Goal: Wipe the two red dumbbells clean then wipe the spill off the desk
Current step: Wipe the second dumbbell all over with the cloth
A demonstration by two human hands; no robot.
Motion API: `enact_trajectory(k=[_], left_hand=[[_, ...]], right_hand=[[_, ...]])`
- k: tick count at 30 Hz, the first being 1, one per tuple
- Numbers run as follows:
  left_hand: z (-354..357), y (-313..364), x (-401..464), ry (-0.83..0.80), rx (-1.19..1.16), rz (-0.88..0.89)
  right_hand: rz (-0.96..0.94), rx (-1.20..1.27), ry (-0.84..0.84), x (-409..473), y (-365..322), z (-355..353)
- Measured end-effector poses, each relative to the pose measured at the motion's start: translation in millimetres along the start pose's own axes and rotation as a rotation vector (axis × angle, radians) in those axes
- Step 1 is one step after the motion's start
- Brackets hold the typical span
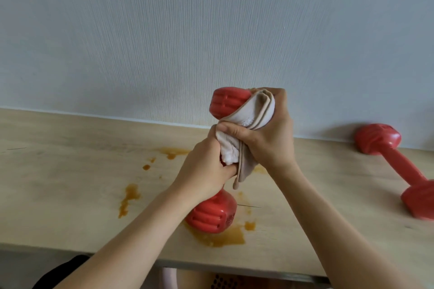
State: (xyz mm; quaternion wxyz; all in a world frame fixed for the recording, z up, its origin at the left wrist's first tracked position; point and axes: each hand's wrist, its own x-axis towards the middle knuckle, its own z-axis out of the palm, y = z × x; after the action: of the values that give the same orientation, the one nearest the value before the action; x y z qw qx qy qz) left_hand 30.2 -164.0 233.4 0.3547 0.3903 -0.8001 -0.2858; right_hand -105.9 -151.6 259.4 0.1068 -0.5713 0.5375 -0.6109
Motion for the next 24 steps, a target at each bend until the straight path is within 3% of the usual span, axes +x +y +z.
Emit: enact_trajectory(k=[14,18,24], left_hand=[[0,-12,2,-0.147,-0.425,-0.025],[-2,-12,3,-0.152,-0.588,-0.056],[-18,-8,5,-0.053,-0.756,-0.136]], right_hand=[[0.031,0.207,-0.087,10,39,-11],[0.15,0.307,-0.205,8,47,-9],[0.255,0.395,-0.138,15,39,-25]])
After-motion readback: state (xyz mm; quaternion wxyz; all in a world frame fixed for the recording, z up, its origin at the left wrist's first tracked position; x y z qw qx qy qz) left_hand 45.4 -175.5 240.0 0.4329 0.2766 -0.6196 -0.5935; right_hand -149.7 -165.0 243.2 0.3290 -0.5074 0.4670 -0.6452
